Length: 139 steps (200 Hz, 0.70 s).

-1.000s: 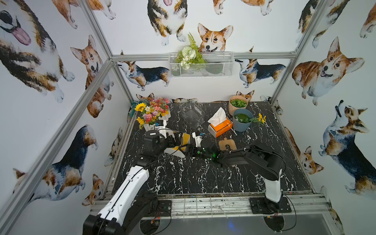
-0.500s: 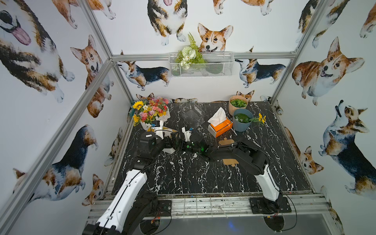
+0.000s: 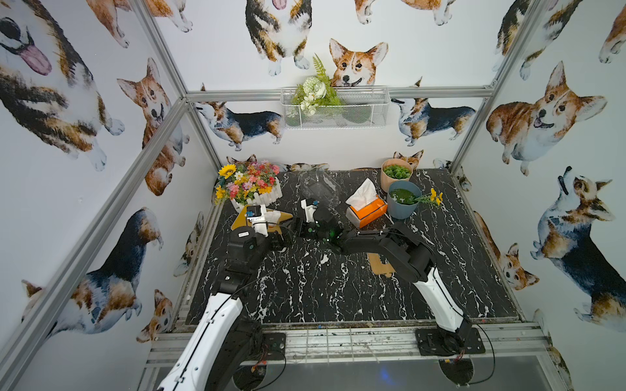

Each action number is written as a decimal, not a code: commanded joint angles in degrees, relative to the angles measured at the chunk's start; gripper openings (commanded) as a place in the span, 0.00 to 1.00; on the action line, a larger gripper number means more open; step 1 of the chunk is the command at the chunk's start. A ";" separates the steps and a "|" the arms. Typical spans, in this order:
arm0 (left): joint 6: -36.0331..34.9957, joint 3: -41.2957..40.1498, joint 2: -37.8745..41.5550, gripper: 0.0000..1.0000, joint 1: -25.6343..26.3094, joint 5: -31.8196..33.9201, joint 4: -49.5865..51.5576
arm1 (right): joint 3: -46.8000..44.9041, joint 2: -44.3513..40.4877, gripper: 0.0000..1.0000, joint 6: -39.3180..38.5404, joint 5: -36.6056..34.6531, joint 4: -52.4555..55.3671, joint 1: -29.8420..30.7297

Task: Put the tissue paper into the tissue box
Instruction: Move the tissue box to the center of the board, then pick up the tissue box from the center of the board.

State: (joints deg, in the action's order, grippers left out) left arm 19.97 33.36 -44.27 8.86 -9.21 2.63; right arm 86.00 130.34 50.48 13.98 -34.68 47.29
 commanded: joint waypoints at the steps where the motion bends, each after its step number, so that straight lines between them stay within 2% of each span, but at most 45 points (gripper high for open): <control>1: -0.89 -0.05 0.07 1.00 -0.07 0.34 -1.17 | -1.79 -5.83 0.88 -7.50 -0.71 4.25 -1.55; 35: -1.07 0.24 -0.62 1.00 -0.10 -0.52 -1.10 | -3.11 -15.90 0.91 -22.31 -7.63 20.38 -4.58; 71: -0.83 0.30 -1.58 1.00 -0.16 -1.84 -1.17 | 1.63 -19.59 0.91 -33.64 -11.65 36.57 -8.90; 103: -0.64 0.50 -2.48 1.00 -0.51 -3.13 -0.98 | 12.19 -14.43 0.88 -42.66 -14.36 46.85 -9.49; 126: -0.54 0.31 -2.18 1.00 -0.61 -3.32 -1.11 | 23.31 -7.01 0.83 -44.70 -15.63 53.29 -9.49; 139: -0.54 0.30 -2.01 1.00 -0.69 -3.31 -1.03 | 30.59 -2.21 0.76 -44.94 -15.13 56.33 -9.49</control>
State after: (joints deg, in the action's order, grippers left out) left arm 19.44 33.45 -46.54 8.32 -11.57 2.63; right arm 107.74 122.32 10.02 0.25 11.11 37.89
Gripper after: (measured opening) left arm 0.998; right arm 0.810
